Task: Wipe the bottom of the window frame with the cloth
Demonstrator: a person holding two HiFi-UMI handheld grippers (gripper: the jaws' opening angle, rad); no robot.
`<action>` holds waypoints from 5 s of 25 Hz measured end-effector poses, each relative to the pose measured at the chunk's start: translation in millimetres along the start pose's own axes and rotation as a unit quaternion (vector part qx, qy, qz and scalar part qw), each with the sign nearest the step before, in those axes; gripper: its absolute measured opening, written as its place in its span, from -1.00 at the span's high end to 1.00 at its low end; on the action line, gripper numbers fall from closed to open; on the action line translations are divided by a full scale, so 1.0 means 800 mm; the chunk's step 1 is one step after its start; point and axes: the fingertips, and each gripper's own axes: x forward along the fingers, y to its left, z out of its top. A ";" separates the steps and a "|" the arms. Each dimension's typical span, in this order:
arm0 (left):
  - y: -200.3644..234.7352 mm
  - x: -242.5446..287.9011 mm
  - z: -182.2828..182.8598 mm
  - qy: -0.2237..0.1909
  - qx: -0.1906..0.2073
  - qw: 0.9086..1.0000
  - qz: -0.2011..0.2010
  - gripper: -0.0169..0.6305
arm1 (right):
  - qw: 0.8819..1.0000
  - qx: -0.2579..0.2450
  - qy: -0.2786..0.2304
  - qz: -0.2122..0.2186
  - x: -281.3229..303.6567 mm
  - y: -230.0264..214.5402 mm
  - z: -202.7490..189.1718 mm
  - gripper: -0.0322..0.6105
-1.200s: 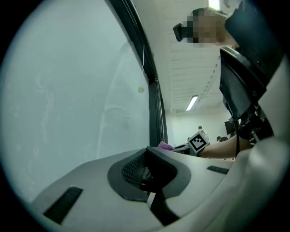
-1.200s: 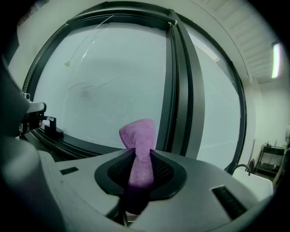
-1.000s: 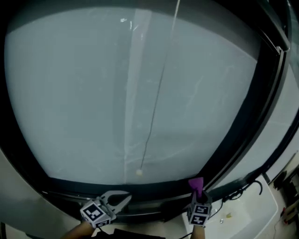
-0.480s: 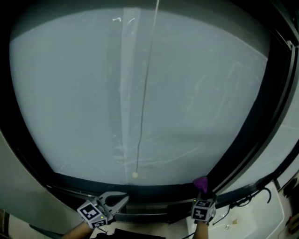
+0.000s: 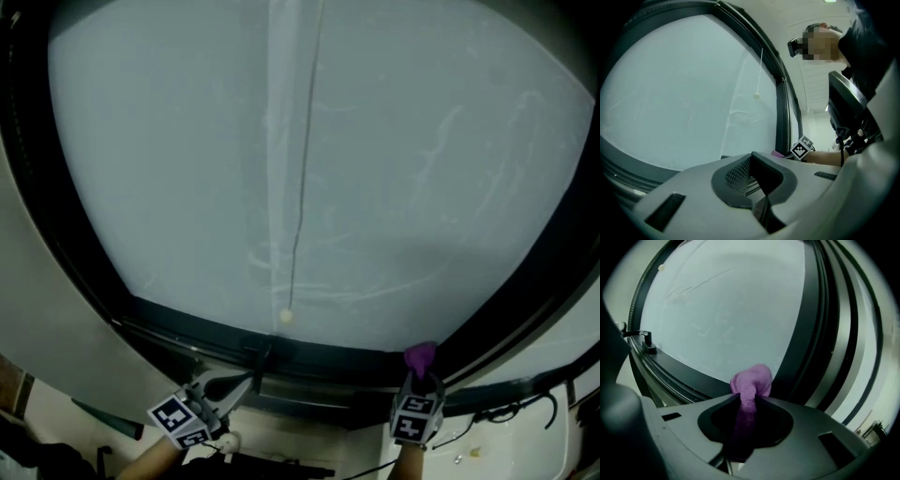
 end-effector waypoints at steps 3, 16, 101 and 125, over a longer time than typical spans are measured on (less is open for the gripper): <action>-0.003 -0.014 -0.005 -0.004 -0.013 1.000 0.010 0.93 | 1.000 -0.003 -0.003 0.015 -0.003 0.014 0.006 0.64; 0.061 -0.086 0.018 -0.033 -0.012 0.997 0.074 0.93 | 0.999 -0.022 0.009 0.029 -0.013 0.085 0.021 0.64; 0.115 -0.214 -0.015 -0.015 -0.006 0.995 0.102 0.93 | 0.966 -0.102 -0.086 0.220 -0.089 0.381 0.085 0.64; 0.159 -0.261 -0.028 0.021 0.000 0.999 0.048 0.93 | 0.988 -0.036 -0.117 0.099 -0.111 0.435 0.061 0.64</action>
